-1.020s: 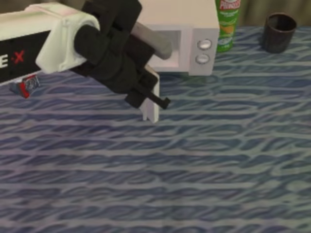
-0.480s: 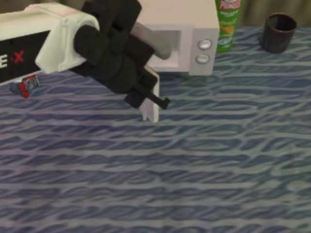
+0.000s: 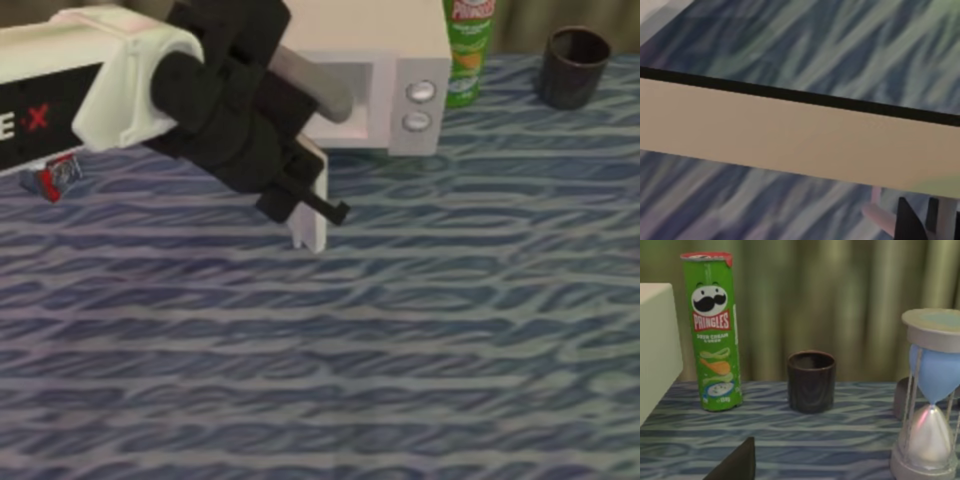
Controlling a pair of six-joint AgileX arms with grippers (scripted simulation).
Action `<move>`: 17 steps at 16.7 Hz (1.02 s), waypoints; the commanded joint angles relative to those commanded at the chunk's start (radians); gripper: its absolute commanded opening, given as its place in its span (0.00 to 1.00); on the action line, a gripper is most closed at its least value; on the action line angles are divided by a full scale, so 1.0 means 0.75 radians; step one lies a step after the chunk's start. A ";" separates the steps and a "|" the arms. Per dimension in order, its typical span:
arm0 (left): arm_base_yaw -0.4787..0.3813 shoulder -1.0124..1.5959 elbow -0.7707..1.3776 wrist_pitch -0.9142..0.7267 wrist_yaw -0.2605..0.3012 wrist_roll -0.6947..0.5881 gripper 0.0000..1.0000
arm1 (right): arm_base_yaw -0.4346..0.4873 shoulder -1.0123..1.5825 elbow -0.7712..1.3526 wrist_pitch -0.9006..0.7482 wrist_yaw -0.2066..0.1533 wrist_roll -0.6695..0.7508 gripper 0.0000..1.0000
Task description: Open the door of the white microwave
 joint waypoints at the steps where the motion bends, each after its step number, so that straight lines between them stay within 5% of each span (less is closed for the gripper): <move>1: 0.007 -0.006 -0.004 0.000 0.006 0.016 0.00 | 0.000 0.000 0.000 0.000 0.000 0.000 1.00; 8: 0.084 -0.058 -0.065 -0.024 0.103 0.207 0.00 | 0.000 0.000 0.000 0.000 0.000 0.000 1.00; 17: 0.084 -0.058 -0.066 -0.024 0.105 0.209 0.00 | 0.000 0.000 0.000 0.000 0.000 0.000 1.00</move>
